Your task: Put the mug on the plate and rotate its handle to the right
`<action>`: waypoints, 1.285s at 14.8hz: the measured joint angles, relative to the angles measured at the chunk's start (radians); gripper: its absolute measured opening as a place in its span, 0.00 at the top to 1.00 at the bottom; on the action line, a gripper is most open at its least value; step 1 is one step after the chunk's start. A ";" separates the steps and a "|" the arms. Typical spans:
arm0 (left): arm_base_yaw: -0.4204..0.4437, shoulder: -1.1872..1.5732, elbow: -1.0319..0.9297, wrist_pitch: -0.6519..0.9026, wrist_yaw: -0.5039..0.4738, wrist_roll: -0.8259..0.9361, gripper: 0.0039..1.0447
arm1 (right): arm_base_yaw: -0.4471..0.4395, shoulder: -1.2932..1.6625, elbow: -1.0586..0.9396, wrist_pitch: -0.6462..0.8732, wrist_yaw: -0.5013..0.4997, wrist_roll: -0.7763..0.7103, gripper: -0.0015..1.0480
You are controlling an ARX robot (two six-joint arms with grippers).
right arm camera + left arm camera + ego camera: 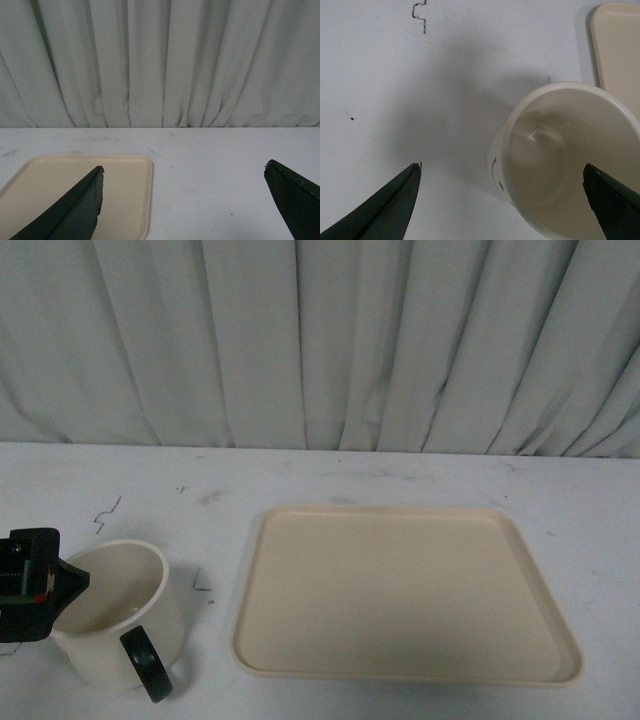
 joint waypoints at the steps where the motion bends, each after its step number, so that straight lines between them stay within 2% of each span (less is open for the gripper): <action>1: 0.005 0.020 0.006 0.005 0.010 0.000 0.06 | 0.000 0.000 0.000 0.000 0.000 0.000 0.06; 2: 0.008 0.037 0.011 0.002 0.013 -0.001 0.10 | 0.000 0.000 0.000 0.000 0.000 0.000 0.06; 10: 0.020 0.106 0.026 0.001 0.026 -0.033 0.92 | 0.000 0.000 0.000 0.000 0.000 0.000 0.06; 11: 0.013 0.090 0.027 -0.009 0.021 -0.042 0.98 | 0.000 0.000 0.000 0.000 0.000 0.000 0.06; 16: -0.074 -0.051 0.064 -0.106 -0.061 -0.097 0.98 | 0.000 0.000 0.000 0.000 0.000 0.000 0.06; 19: -0.230 -0.098 0.140 -0.121 -0.153 -0.165 0.98 | 0.000 0.000 0.000 0.000 0.000 0.000 0.06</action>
